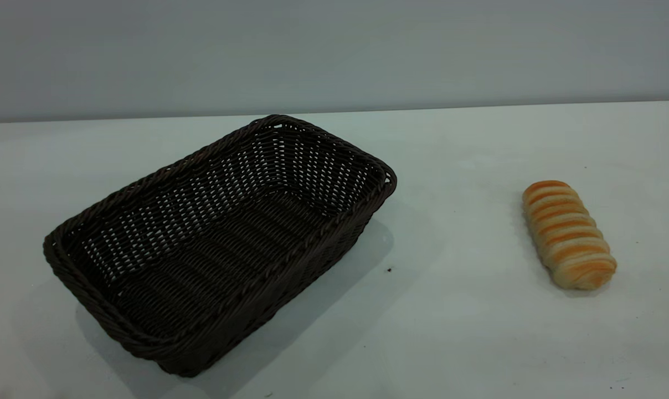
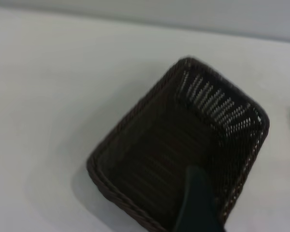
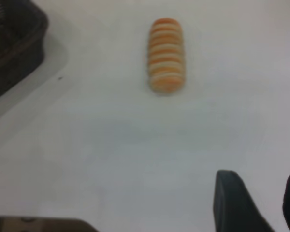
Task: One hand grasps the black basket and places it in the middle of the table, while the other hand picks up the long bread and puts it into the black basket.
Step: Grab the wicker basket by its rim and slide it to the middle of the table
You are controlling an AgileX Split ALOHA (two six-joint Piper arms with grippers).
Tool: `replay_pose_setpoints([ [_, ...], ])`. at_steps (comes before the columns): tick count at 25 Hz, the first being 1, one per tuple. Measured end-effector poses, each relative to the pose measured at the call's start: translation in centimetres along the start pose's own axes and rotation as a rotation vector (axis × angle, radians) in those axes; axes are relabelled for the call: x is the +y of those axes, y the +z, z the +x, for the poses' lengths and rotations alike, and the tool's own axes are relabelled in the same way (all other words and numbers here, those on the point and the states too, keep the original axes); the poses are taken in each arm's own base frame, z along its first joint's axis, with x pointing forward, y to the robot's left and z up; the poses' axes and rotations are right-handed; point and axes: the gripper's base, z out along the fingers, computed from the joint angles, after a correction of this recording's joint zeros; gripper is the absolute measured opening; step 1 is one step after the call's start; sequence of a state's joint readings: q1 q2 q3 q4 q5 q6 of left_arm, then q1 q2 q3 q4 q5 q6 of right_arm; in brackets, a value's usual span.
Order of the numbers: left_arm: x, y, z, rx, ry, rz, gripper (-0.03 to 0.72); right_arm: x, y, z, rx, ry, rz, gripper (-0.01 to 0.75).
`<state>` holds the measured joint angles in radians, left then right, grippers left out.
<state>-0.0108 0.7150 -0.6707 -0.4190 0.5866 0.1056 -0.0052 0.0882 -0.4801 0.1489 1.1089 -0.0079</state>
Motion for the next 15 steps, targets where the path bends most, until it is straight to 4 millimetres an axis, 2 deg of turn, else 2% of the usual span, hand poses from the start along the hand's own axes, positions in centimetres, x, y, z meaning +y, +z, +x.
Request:
replay_pose_setpoints([
  [3, 0.3, 2.4, -0.8, 0.036, -0.135, 0.013, 0.584, 0.0, 0.0, 0.0, 0.002, -0.014, -0.021, 0.239],
  [8, 0.7, 5.6, -2.1, 0.0, -0.403, 0.046, 0.583, 0.0, 0.0, 0.0, 0.002, -0.015, -0.021, 0.239],
  [12, 1.4, 7.9, -2.0, 0.058, -0.466, 0.023, 0.582, 0.0, 0.0, 0.0, 0.002, -0.014, -0.021, 0.239],
  [15, 1.8, 9.7, -1.1, 0.168, -0.411, 0.009, 0.58, 0.0, 0.0, 0.0, 0.002, -0.013, -0.021, 0.239],
])
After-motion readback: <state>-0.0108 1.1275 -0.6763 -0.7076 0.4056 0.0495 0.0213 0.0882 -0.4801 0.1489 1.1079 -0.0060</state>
